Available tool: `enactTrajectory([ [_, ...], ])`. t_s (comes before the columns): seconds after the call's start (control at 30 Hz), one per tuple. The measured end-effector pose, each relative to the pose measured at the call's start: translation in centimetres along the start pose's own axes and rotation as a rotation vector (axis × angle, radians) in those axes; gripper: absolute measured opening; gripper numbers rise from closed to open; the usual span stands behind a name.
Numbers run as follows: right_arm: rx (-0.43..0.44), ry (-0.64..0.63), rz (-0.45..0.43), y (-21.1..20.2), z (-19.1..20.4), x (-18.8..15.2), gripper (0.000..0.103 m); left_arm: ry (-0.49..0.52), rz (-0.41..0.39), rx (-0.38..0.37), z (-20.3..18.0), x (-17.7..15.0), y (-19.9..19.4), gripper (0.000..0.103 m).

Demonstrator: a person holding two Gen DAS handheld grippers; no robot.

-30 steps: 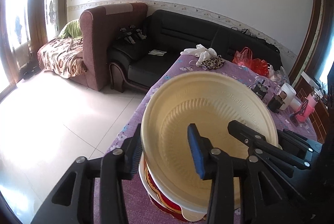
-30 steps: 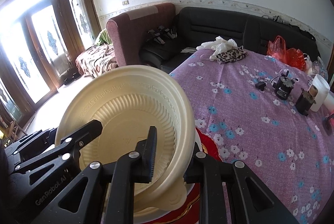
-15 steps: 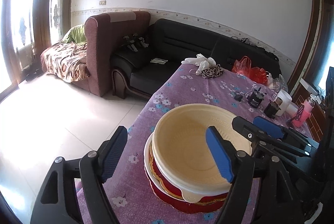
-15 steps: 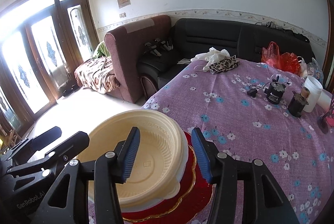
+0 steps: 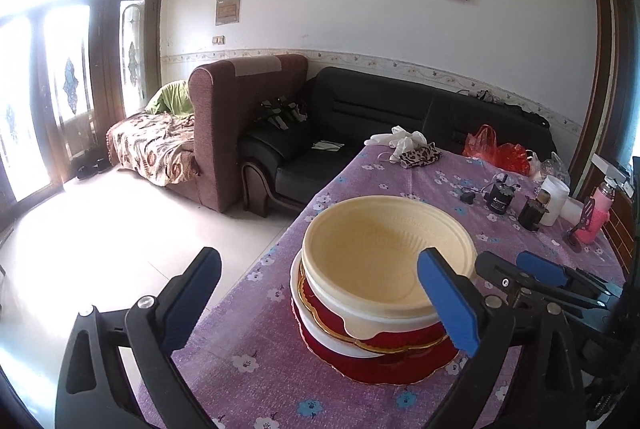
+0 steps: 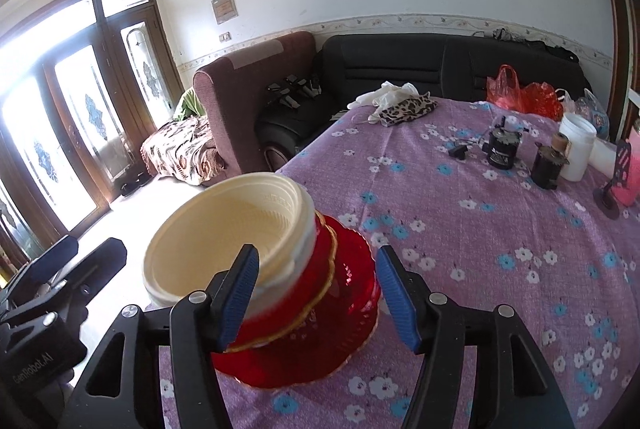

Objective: Organize plates and bowls

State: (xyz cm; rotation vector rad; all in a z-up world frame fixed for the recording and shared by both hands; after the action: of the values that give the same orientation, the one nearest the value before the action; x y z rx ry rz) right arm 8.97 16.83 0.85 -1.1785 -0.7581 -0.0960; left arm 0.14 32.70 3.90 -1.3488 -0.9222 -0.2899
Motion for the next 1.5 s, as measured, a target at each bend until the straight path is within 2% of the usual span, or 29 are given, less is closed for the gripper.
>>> enactTrajectory([
  [0.33, 0.004, 0.023, -0.022, -2.3, -1.9, -3.8, 0.069, -0.023, -0.096, 0.049, -0.5, -1.2, -3.3, 0.103],
  [0.57, -0.001, -0.002, -0.046, -3.9, -2.2, -6.7, 0.07, -0.037, -0.256, 0.1, -1.3, -2.2, -7.7, 0.103],
  [0.67, 0.0, -0.014, -0.063, -4.5, -2.1, -7.7, 0.071, -0.053, -0.306, 0.059, -1.9, -3.1, -8.7, 0.103],
  [0.77, -0.007, -0.025, -0.086, -5.1, -1.8, -8.7, 0.075, -0.046, -0.27, 0.035, -2.8, -4.1, -7.8, 0.103],
  [0.87, -0.021, -0.047, -0.106, -5.5, -1.2, -9.8, 0.077, -0.012, -0.22, 0.075, -3.8, -5.2, -6.6, 0.103],
  [0.93, -0.03, -0.062, -0.111, -5.5, -0.8, -10.4, 0.079, -0.001, -0.199, 0.069, -4.0, -5.8, -6.0, 0.103],
  [1.03, -0.033, -0.075, -0.108, -5.1, -0.4, -11.2, 0.08, 0.003, -0.128, 0.014, -4.7, -6.4, -4.2, 0.103],
  [1.1, -0.025, -0.075, -0.091, -4.6, -0.3, -11.4, 0.08, -0.011, -0.054, -0.031, -5.1, -7.0, -2.7, 0.103],
  [1.17, -0.02, -0.071, -0.07, -3.9, -0.2, -11.5, 0.081, -0.025, -0.007, -0.049, -5.1, -7.5, -1.4, 0.103],
  [1.5, -0.023, -0.109, 0.008, -0.8, 1.1, -11.9, 0.081, -0.02, 0.04, -0.02, -4.7, -8.3, 0.3, 0.103],
])
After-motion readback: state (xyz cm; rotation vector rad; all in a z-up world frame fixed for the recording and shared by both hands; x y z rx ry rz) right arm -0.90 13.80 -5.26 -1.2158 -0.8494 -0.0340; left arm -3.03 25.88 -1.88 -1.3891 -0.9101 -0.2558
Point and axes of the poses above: each gripper's, at about its wrist camera, not at the fingertips, and y roughly the way its jaws point, z to its left, x to its top, the point moved 8 cm from there along y, roughly the way its jaws point, and after that the axes turned 15 degrees about z, right-handed, at the moved point
